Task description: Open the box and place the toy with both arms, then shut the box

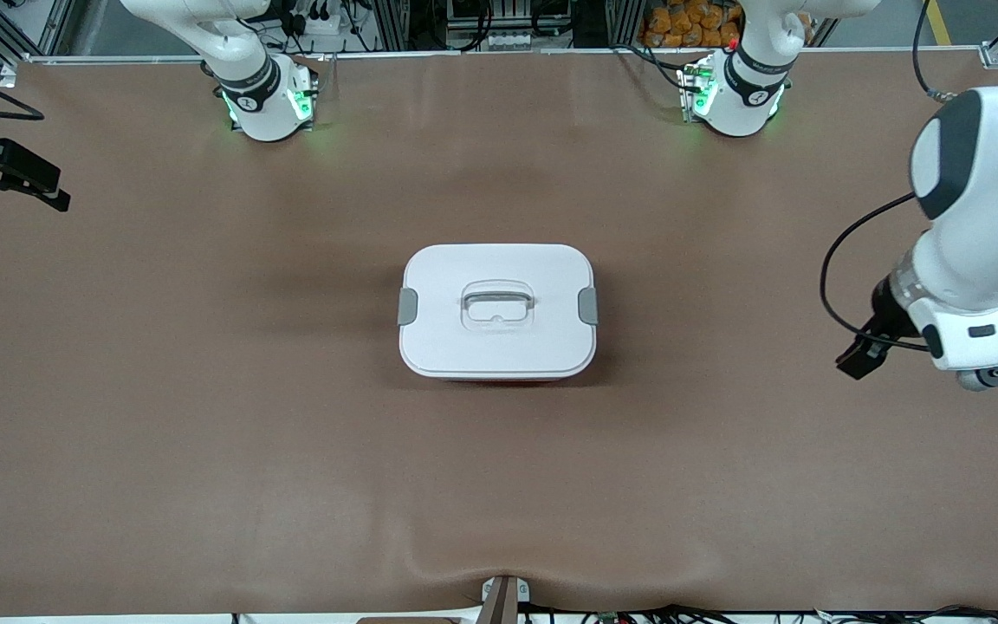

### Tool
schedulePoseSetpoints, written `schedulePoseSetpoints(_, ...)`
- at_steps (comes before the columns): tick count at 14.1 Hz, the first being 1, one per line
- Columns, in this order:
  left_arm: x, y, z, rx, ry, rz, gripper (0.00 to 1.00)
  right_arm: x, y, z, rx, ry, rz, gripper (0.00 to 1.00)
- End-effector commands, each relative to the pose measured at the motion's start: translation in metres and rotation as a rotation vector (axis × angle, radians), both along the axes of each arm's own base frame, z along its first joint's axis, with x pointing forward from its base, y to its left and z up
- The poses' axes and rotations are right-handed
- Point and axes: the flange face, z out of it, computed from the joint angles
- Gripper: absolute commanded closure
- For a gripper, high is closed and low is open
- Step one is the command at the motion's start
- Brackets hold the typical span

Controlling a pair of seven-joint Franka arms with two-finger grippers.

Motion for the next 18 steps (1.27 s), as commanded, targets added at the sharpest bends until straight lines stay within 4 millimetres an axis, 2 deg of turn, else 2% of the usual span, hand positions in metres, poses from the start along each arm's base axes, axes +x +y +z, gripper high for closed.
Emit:
schedulePoseSetpoints(1, -0.011, 0.027, 0.010, -0.018, 0.056, -0.105, 0.00, -0.006, -0.002, 0.004, 0.015, -0.008, 0.018, 0.00)
schedulePoseSetpoints(7, -0.031, 0.061, 0.038, -0.047, 0.084, -0.271, 0.00, -0.008, -0.012, 0.005, 0.016, -0.007, 0.057, 0.00)
schedulePoseSetpoints(8, -0.039, 0.064, 0.040, -0.052, 0.114, -0.308, 0.00, -0.008, -0.015, 0.005, 0.016, -0.003, 0.055, 0.00)
schedulePoseSetpoints(10, -0.058, 0.091, 0.053, -0.065, 0.125, -0.400, 0.00, -0.008, -0.013, 0.005, 0.016, -0.004, 0.050, 0.00)
schedulePoseSetpoints(12, -0.083, 0.105, 0.060, -0.080, 0.132, -0.456, 0.00, -0.008, -0.014, 0.003, 0.017, 0.004, 0.033, 0.00)
schedulePoseSetpoints(15, -0.117, 0.102, 0.059, -0.086, 0.120, -0.490, 0.00, -0.010, -0.004, 0.000, 0.009, 0.038, -0.116, 0.00)
schedulePoseSetpoints(18, -0.132, 0.093, 0.067, -0.108, 0.115, -0.603, 0.00, -0.009, 0.011, -0.007, 0.005, 0.055, -0.127, 0.00)
